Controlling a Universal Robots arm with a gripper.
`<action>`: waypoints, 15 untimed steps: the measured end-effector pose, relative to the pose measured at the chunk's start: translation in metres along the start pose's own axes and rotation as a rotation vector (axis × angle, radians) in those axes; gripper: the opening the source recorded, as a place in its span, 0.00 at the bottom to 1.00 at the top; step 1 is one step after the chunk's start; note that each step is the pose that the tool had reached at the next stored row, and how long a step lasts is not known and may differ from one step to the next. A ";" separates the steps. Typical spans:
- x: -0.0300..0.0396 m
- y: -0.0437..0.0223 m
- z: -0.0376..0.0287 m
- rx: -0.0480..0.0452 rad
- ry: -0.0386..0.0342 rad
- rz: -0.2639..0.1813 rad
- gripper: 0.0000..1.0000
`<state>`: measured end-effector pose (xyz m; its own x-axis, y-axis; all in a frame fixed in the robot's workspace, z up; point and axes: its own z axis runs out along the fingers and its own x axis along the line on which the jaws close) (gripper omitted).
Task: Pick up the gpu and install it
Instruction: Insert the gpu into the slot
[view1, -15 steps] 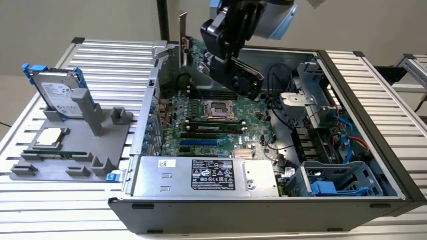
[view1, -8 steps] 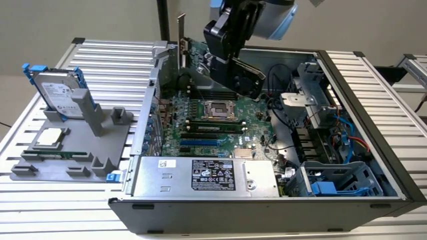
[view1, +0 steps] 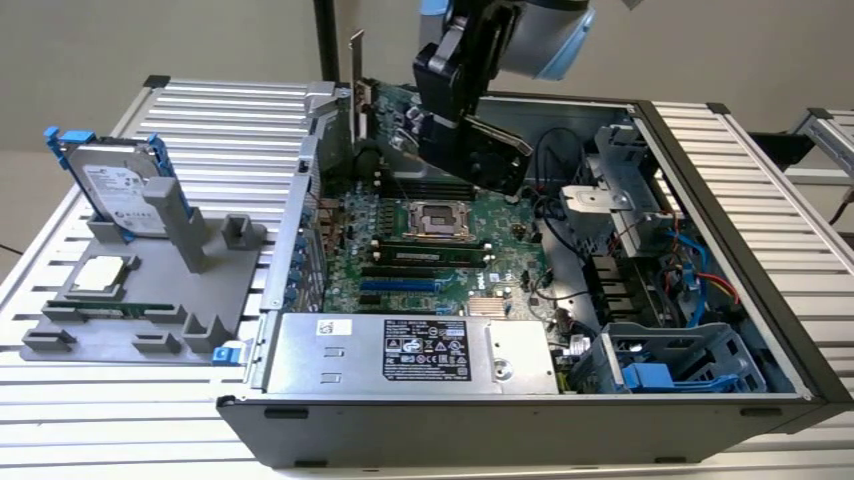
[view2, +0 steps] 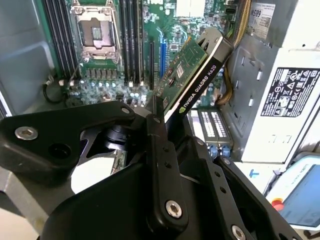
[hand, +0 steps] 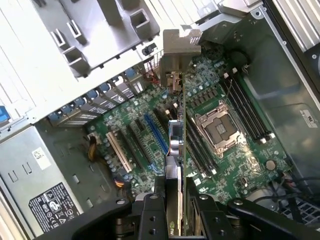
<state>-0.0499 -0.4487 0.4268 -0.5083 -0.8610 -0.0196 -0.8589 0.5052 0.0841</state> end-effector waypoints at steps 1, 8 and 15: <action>0.0000 0.0000 0.0000 -0.0002 0.0010 -0.012 0.00; 0.0000 0.0000 -0.0002 -0.0020 0.0085 -0.100 0.00; 0.0000 0.0000 -0.0003 -0.0037 0.0157 -0.186 0.00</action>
<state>-0.0499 -0.4487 0.4271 -0.3394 -0.9404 -0.0196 -0.9378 0.3367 0.0842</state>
